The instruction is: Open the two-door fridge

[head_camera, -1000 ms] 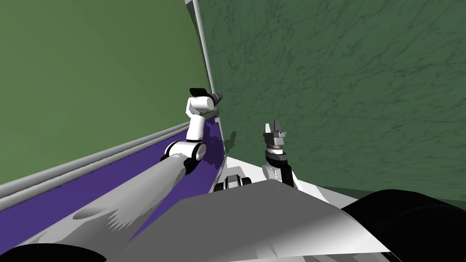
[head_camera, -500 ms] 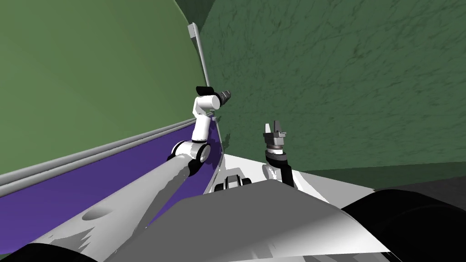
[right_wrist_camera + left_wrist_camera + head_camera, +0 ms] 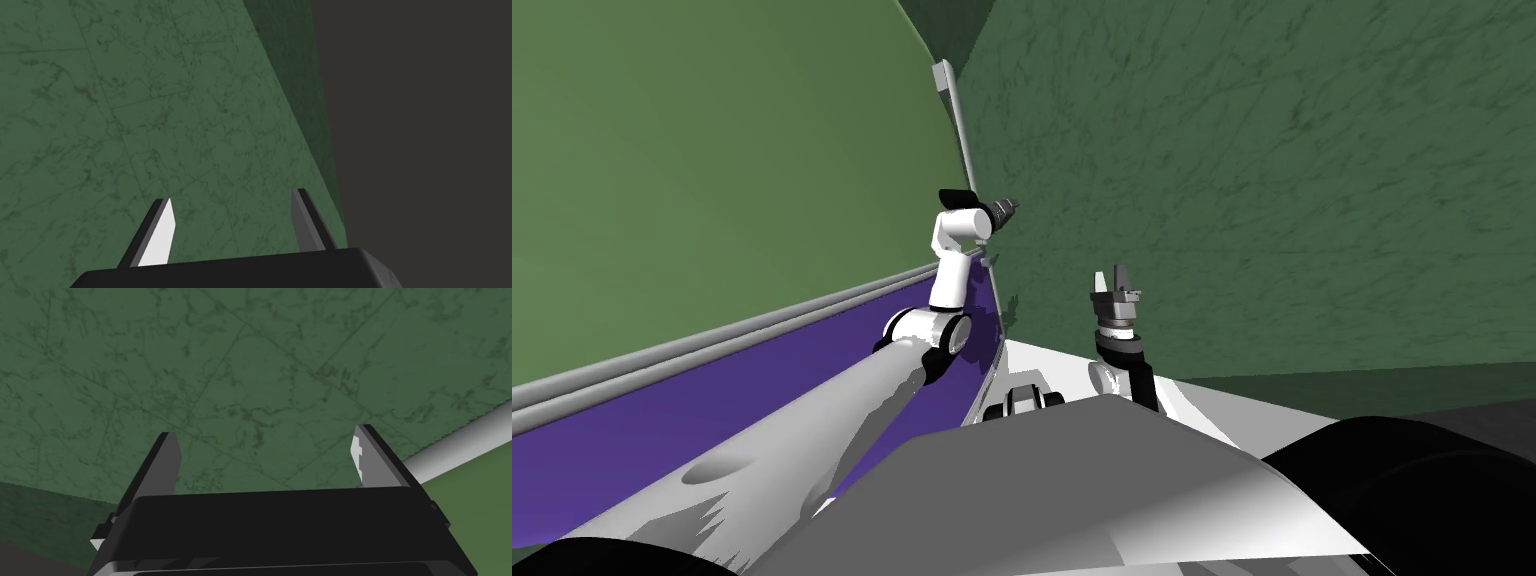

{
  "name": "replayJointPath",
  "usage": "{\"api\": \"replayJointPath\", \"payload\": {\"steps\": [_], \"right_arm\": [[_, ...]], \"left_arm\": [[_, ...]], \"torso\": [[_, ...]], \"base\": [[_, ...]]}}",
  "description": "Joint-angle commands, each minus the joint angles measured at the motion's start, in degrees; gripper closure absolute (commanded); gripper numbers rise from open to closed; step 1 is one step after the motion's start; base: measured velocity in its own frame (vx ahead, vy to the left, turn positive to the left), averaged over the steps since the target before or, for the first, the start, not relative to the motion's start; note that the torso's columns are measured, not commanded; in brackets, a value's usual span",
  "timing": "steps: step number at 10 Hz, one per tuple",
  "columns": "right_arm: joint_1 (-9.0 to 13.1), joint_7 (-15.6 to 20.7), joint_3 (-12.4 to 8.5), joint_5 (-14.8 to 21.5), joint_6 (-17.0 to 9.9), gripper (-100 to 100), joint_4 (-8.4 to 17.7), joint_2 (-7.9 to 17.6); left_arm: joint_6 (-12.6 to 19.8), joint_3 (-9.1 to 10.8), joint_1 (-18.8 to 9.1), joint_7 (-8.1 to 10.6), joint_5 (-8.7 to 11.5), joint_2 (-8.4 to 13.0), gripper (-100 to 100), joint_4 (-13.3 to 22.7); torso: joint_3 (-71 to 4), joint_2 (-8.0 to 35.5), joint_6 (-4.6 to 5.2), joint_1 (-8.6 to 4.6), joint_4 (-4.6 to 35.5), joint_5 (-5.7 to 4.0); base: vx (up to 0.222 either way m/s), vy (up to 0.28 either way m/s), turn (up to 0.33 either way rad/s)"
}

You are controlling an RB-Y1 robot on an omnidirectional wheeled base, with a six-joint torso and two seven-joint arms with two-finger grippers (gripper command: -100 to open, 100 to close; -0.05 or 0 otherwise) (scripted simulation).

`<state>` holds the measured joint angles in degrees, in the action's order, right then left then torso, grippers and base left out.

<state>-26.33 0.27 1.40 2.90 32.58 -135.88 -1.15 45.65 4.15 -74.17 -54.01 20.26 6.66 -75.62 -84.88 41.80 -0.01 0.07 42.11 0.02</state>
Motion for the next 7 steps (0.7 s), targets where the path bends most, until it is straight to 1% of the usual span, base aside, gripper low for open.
{"api": "replayJointPath", "payload": {"steps": [1,5,6,7], "right_arm": [[0.0,0.0,0.0,0.0,0.0,0,0.0,0.0],[0.0,0.0,0.0,0.0,0.0,0,0.0,0.0],[0.0,0.0,0.0,0.0,0.0,0,0.0,0.0],[0.01,0.0,0.0,0.0,0.0,0,0.0,0.0]], "left_arm": [[-0.26,0.87,0.31,0.45,-1.53,0.78,-100,0.54],[-0.84,2.47,0.71,1.03,-3.76,4.3,-100,1.9],[-0.88,2.59,0.74,1.07,-3.92,4.55,-100,2.0],[-1.11,3.19,0.91,1.31,-4.77,5.81,-100,2.53]], "torso": [[0.16,0.25,0.01,-0.07,0.09,-0.02],[0.33,0.5,0.0,-0.01,0.18,-0.01],[0.29,0.45,0.01,-0.01,0.16,0.0],[0.38,0.61,0.03,-0.1,0.19,-0.03]], "base": [[0.197,0.015,0.106],[0.213,0.013,0.102],[0.162,0.001,0.067],[0.148,-0.016,0.113]]}}
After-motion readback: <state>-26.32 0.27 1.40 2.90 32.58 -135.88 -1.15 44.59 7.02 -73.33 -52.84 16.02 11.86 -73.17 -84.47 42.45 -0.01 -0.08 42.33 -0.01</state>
